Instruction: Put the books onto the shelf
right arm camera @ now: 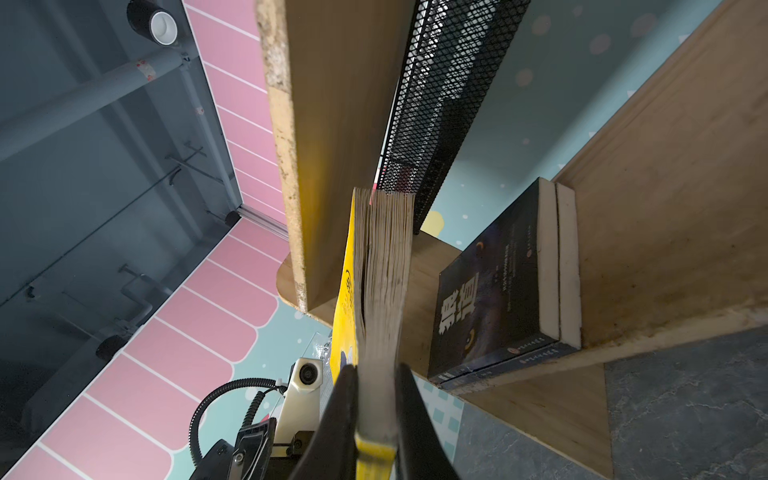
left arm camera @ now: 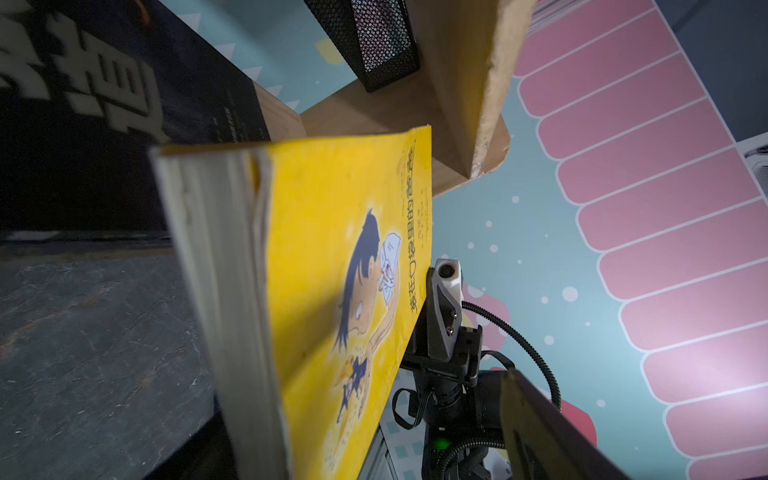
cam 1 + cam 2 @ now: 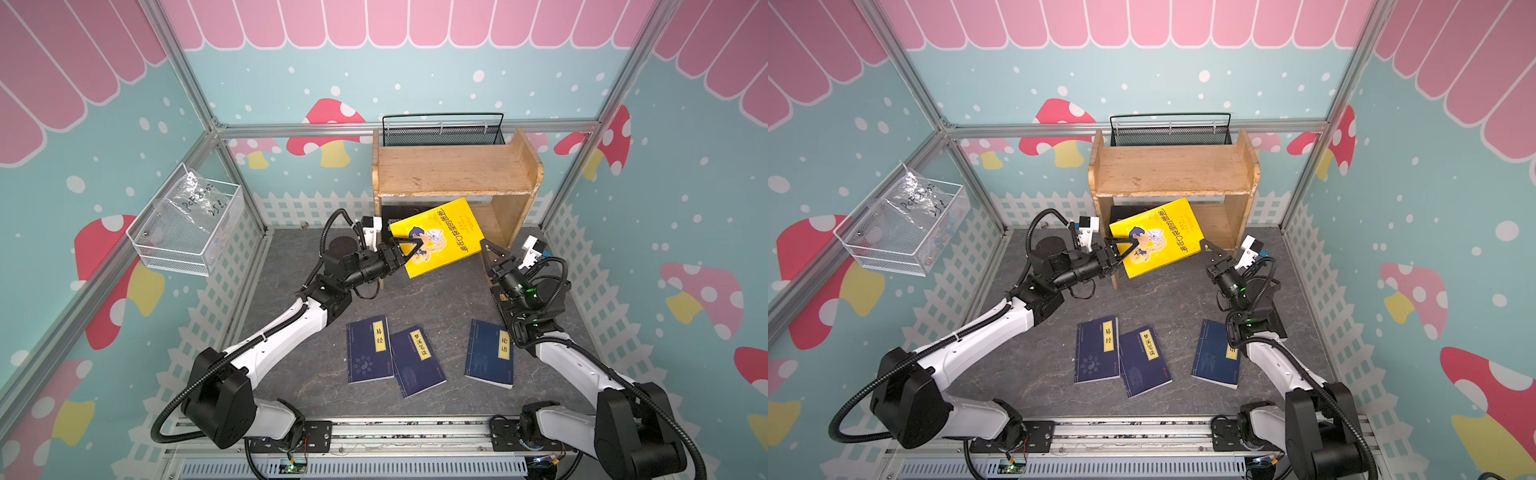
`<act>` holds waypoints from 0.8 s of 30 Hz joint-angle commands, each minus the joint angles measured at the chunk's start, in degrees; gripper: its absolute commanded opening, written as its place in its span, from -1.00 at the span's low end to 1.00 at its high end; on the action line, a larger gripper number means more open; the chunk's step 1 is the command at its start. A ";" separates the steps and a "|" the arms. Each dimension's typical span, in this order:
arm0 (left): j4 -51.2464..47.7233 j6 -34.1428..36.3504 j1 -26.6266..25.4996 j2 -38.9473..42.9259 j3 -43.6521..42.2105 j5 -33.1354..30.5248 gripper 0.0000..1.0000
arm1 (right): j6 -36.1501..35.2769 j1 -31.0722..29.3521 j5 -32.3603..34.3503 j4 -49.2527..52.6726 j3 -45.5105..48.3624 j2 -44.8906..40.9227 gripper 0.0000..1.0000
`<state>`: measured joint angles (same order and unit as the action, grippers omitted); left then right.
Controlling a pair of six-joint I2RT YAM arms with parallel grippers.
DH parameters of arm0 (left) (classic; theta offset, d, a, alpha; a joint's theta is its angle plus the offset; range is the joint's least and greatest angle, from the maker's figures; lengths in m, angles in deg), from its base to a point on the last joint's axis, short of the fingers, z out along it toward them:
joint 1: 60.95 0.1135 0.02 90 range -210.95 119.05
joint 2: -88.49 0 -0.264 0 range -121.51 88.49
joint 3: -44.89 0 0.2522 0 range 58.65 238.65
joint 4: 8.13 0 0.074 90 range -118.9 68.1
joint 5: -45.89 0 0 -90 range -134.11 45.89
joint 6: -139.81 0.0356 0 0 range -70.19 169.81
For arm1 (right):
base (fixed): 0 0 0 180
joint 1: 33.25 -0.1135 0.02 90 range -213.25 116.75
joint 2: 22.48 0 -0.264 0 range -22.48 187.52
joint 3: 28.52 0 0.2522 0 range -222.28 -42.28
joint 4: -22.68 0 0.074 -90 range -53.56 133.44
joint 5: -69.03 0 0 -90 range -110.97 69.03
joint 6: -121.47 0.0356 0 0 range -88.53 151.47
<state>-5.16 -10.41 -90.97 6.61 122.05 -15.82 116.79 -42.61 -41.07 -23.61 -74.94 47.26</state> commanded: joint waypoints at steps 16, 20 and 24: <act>-19.44 11.37 11.50 6.60 6.98 -6.93 0.82 | 0.07 -6.47 21.82 -11.12 -9.68 13.87 -1.00; -20.21 12.22 14.27 10.43 3.64 -7.94 0.84 | 1.45 -7.62 23.39 -11.99 -12.14 17.55 -1.00; -20.47 12.15 16.16 13.24 0.24 -7.77 0.84 | 0.99 -9.79 28.19 -12.48 -12.72 18.27 -1.00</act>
<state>-22.54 0.03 -75.91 18.89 124.85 -22.37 116.81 -50.94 -18.23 -29.73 -85.44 65.66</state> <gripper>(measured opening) 0.922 0.150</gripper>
